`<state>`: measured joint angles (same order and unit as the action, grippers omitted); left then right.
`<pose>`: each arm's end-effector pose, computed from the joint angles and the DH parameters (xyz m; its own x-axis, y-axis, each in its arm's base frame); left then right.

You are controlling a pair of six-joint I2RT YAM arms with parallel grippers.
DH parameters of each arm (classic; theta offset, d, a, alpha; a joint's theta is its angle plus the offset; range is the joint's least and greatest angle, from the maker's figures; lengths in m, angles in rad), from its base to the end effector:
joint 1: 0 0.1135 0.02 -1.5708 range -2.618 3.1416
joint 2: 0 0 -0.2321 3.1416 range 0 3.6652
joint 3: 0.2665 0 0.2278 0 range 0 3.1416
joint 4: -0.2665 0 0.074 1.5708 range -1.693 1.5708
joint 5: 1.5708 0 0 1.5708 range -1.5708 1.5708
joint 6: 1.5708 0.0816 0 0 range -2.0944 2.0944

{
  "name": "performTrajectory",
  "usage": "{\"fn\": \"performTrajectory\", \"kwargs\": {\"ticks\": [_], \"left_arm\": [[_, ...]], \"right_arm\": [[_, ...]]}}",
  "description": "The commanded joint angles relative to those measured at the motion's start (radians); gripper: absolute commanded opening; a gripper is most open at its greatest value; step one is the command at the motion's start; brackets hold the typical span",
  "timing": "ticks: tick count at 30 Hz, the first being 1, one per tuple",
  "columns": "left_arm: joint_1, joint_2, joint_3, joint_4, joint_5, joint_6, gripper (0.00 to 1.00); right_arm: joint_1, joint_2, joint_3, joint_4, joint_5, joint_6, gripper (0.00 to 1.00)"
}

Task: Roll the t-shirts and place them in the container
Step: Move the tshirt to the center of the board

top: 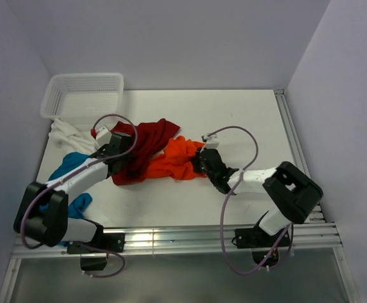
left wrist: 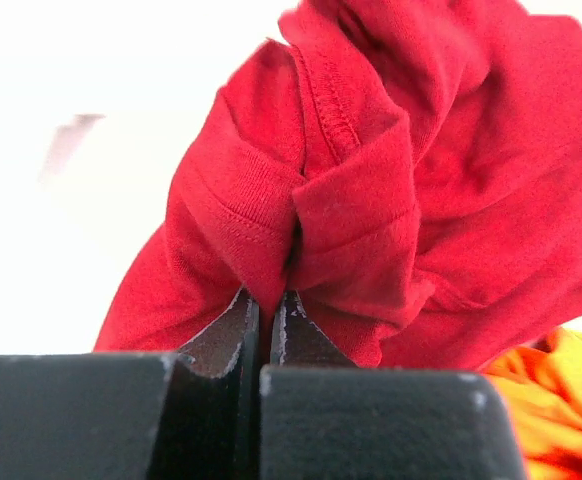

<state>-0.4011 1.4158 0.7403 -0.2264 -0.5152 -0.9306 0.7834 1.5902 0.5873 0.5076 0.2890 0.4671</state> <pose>0.2763 -0.0735 0.1385 -0.4783 -0.5552 -0.6804 -0.5443 0.7955 -0.2664 0.2482 0.2144 0.1202 -0.5253 0.0860 -0.8466 -0.2937 0.9154 0.2752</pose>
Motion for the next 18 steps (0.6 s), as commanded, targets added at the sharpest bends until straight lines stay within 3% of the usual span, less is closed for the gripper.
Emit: {"fn": "performTrajectory", "kwargs": {"ticks": [1, 9, 10, 12, 13, 15, 16, 18], "left_arm": [[0.024, -0.153, 0.05, -0.114, -0.098, -0.024, 0.01], [0.224, -0.443, 0.23, -0.371, -0.147, -0.014, 0.0], [0.255, -0.452, 0.295, -0.477, -0.195, -0.025, 0.01], [0.358, -0.471, 0.355, -0.578, -0.261, -0.082, 0.0], [0.378, -0.474, 0.405, -0.676, -0.349, -0.121, 0.01], [0.4, -0.483, 0.462, -0.773, -0.388, -0.246, 0.01], [0.4, -0.489, 0.47, -0.81, -0.407, -0.342, 0.01], [0.435, -0.528, 0.464, -0.843, -0.48, -0.395, 0.01]], "right_arm": [[-0.087, -0.139, -0.082, 0.051, 0.075, 0.1, 0.0], [-0.136, -0.226, -0.037, -0.05, 0.029, 0.084, 0.0], [-0.136, -0.233, -0.031, -0.055, 0.024, 0.081, 0.0], [-0.136, -0.252, -0.026, -0.073, 0.013, 0.077, 0.0], [-0.136, -0.259, -0.024, -0.078, 0.015, 0.074, 0.0], [-0.136, -0.274, -0.026, -0.09, 0.015, 0.071, 0.0], [-0.135, -0.28, -0.026, -0.095, 0.009, 0.067, 0.0], [-0.136, -0.291, -0.024, -0.106, -0.007, 0.061, 0.0]]}}
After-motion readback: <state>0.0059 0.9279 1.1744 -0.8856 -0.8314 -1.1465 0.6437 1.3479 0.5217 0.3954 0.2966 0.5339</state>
